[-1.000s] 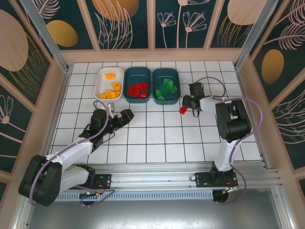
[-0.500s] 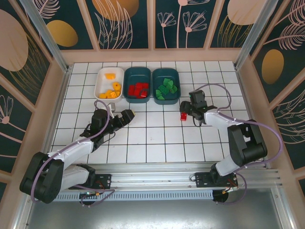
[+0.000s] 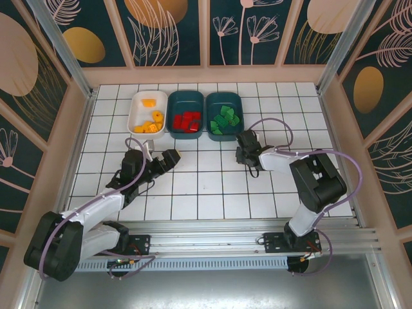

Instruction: Sort the legos into containers by color

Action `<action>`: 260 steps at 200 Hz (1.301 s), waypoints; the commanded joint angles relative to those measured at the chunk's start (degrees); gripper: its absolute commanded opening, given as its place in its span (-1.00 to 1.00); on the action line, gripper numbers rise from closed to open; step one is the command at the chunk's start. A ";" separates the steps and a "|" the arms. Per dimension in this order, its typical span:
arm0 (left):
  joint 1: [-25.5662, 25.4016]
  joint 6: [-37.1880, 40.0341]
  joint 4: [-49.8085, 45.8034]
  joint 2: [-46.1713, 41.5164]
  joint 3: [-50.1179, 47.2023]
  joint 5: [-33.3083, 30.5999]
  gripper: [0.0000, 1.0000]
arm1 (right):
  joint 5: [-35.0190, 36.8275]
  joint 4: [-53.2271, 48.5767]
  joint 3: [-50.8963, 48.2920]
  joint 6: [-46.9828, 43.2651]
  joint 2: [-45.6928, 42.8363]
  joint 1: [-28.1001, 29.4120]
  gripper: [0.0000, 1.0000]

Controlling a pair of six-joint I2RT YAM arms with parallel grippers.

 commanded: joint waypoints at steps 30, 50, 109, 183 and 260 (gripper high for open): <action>1.01 -0.19 -16.01 -9.20 2.15 -18.66 0.97 | -0.04 2.34 10.91 0.05 -2.24 9.44 -0.61; 3.81 -2.84 -23.06 -16.82 1.58 -28.58 0.97 | -3.27 5.49 18.65 -1.32 3.26 11.77 -0.61; 5.77 -3.00 -29.54 -31.33 -2.96 -30.72 0.97 | -5.67 1.23 45.66 -4.47 24.80 12.22 -0.14; 5.85 3.19 -27.72 -31.66 1.40 -28.49 0.97 | -1.91 6.04 35.27 -7.35 10.01 12.36 0.24; 5.79 12.73 -24.62 -30.19 15.98 -27.24 0.97 | -3.52 18.72 6.26 -12.46 -29.60 16.98 0.98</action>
